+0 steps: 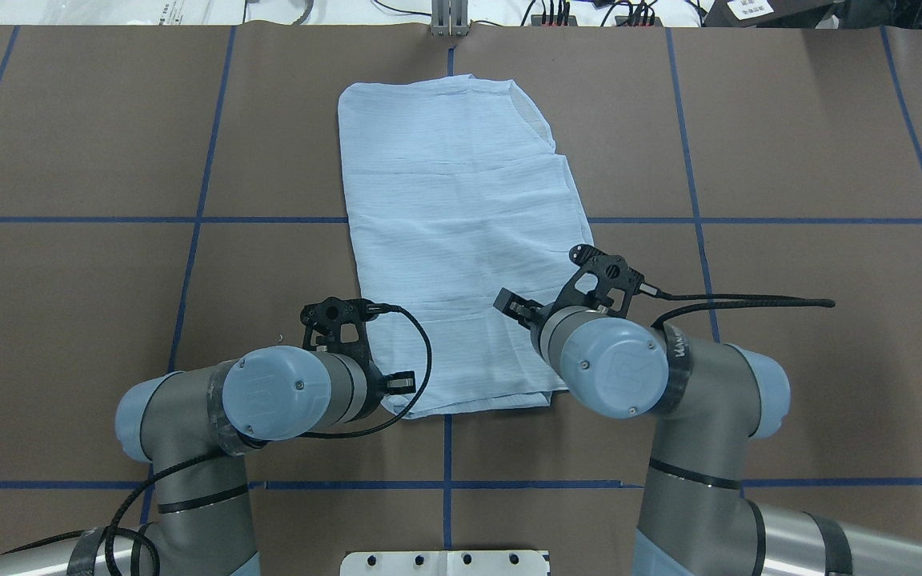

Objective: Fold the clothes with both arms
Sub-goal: 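Lower both grippers to the shirt edge nearest the robot and grasp it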

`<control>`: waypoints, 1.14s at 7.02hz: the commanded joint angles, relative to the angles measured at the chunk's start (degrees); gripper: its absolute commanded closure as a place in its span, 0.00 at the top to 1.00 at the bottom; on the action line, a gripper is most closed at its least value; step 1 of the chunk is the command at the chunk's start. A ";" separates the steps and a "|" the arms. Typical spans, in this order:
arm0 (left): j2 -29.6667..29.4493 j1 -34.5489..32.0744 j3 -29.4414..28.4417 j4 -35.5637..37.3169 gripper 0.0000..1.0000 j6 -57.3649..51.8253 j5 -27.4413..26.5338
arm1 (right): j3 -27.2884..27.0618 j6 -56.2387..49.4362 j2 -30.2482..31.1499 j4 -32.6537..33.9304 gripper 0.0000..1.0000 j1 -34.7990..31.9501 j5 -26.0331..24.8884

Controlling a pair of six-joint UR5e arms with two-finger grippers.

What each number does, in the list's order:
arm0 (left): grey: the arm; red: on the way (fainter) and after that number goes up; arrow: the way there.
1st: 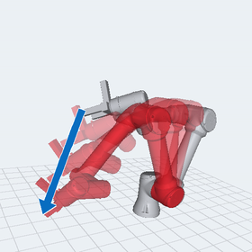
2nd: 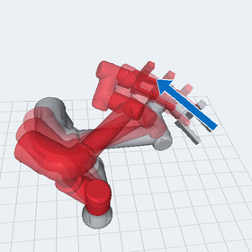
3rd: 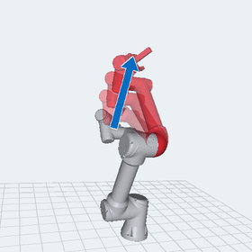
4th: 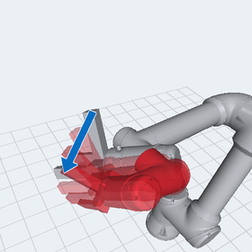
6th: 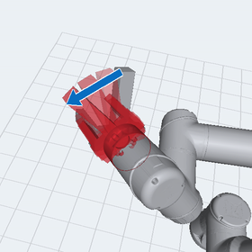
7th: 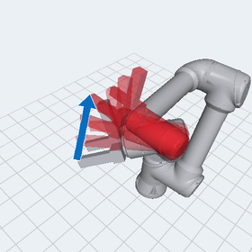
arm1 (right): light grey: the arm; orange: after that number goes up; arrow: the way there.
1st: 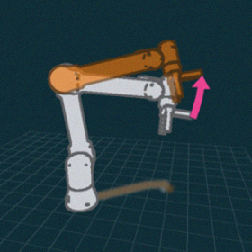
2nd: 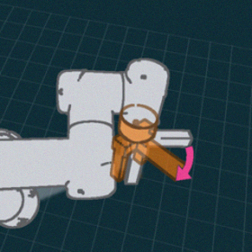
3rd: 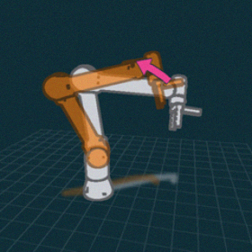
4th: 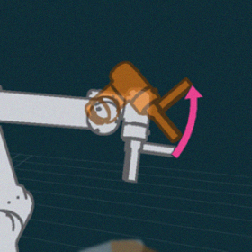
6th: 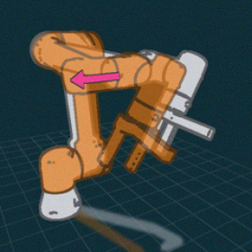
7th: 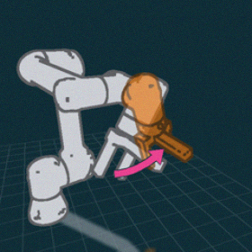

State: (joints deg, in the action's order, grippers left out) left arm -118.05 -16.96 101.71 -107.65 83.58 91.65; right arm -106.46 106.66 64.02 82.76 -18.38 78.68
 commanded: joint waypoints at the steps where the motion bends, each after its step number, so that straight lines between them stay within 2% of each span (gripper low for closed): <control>1: 0.01 0.00 0.15 -0.01 0.00 0.00 -0.41 | 0.29 6.52 -1.18 4.77 1.00 3.26 -2.04; 4: -0.08 0.00 0.24 -0.10 0.00 0.00 -0.68 | 0.03 12.85 -1.26 8.81 0.96 3.79 -1.78; 8: -0.08 0.00 0.33 -0.28 0.00 -0.17 -1.82 | 0.46 18.13 -1.53 9.53 0.98 7.04 -2.13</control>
State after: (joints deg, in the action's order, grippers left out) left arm -118.13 -16.96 102.01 -107.85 83.48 90.33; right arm -106.15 123.30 62.56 92.04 -12.45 76.71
